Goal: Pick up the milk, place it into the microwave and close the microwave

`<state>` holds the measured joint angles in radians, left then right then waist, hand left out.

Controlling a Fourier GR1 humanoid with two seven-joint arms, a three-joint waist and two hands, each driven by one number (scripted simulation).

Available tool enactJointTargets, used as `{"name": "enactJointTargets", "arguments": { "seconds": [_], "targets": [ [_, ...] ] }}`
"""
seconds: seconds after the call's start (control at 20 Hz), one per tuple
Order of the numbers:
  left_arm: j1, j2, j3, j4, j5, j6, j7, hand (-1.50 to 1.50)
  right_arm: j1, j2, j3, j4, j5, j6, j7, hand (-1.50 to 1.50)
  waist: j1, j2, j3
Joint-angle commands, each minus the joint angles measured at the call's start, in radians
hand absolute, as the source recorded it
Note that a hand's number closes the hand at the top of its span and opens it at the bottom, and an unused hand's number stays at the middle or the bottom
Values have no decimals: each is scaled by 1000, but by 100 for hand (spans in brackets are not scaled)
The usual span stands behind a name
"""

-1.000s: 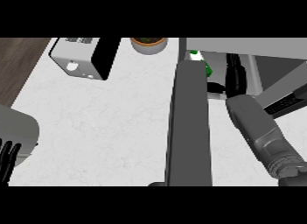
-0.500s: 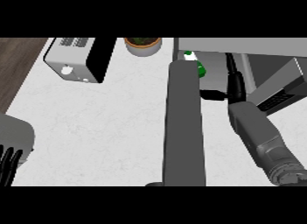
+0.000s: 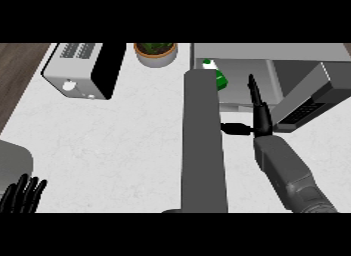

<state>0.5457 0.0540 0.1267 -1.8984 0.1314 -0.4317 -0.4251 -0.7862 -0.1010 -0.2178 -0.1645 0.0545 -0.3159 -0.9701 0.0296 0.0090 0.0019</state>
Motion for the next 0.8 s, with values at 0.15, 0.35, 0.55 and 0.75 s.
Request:
{"name": "enactJointTargets", "arguments": {
  "seconds": [0.15,0.35,0.55,0.75],
  "targets": [
    [30,-4,-67,-16,-15,-56,1,-150,118,30,24,-53,-14,267,-76,-150,-30,-13,-2],
    [-33,-28,-133,-42,-57,-31,50,-150,202,50,45,-147,-24,307,-86,-150,-46,-17,-3],
    [-89,0,-149,27,-102,-52,48,-150,342,59,88,-266,-16,318,-99,-150,-58,-20,-4],
    [-109,-50,-266,34,-221,-2,88,150,431,48,86,-407,-65,381,-51,-150,-56,-19,-4]
  ]
}}
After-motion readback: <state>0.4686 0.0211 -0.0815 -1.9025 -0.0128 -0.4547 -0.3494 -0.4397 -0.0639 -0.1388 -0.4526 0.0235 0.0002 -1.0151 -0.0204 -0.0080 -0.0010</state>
